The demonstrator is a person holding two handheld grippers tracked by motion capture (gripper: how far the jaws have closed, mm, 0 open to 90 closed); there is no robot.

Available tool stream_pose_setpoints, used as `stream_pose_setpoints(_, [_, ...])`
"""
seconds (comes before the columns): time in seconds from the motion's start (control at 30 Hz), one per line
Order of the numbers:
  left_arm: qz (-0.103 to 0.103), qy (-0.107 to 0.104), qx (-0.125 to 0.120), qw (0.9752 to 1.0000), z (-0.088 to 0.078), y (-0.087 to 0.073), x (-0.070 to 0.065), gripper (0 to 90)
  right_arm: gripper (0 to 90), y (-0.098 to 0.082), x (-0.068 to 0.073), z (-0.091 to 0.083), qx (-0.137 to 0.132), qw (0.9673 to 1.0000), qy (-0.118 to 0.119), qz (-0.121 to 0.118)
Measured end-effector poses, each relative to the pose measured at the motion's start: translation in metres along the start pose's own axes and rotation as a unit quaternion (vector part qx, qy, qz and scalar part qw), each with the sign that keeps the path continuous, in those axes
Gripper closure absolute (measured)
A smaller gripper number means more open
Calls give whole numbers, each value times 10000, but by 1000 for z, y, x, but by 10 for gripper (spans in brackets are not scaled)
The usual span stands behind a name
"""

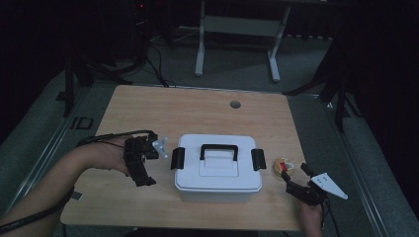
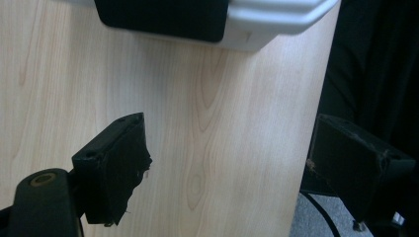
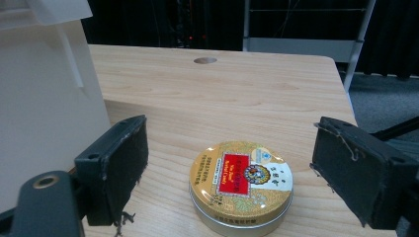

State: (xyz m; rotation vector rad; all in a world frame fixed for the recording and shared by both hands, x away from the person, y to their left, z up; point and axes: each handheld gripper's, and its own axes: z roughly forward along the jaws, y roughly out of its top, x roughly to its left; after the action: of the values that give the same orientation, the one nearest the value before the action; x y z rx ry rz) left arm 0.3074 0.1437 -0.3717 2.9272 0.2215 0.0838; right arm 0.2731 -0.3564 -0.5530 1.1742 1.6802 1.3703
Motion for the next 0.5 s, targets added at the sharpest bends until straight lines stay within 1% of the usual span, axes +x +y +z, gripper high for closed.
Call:
stream_pose_setpoints(0.07, [18,20,31,10000,-1,6,2,146,137,0,0,0,-11,10000,-2,-9])
stream_pose_setpoints(0.13, [21,-33,36,10000,-2,12,3,151,137,0,0,0,-4,10000,1,-4])
stream_pose_setpoints(0.17, [21,-33,36,10000,-2,12,3,159,137,0,0,0,-4,10000,1,-4])
stream_pose_setpoints(0.23, [72,13,125,9999,-1,20,5,159,137,0,0,0,-3,10000,6,-3])
stream_pose_setpoints(0.3, [85,-38,129,9999,-1,25,6,159,137,0,0,0,-4,10000,13,-5])
stream_pose_setpoints(0.33, [111,-5,154,9998,-1,28,7,159,136,0,0,0,-3,10000,15,-7])
stream_pose_setpoints(0.37, [102,-42,142,9998,0,30,8,159,137,0,0,0,3,10000,18,-4])
stream_pose_setpoints(0.47, [192,-28,223,9996,1,38,8,160,137,0,-1,0,-10,10000,17,-10])
stream_pose_setpoints(0.5, [211,-43,204,9996,2,41,8,160,137,0,-1,0,-15,10000,19,-9])
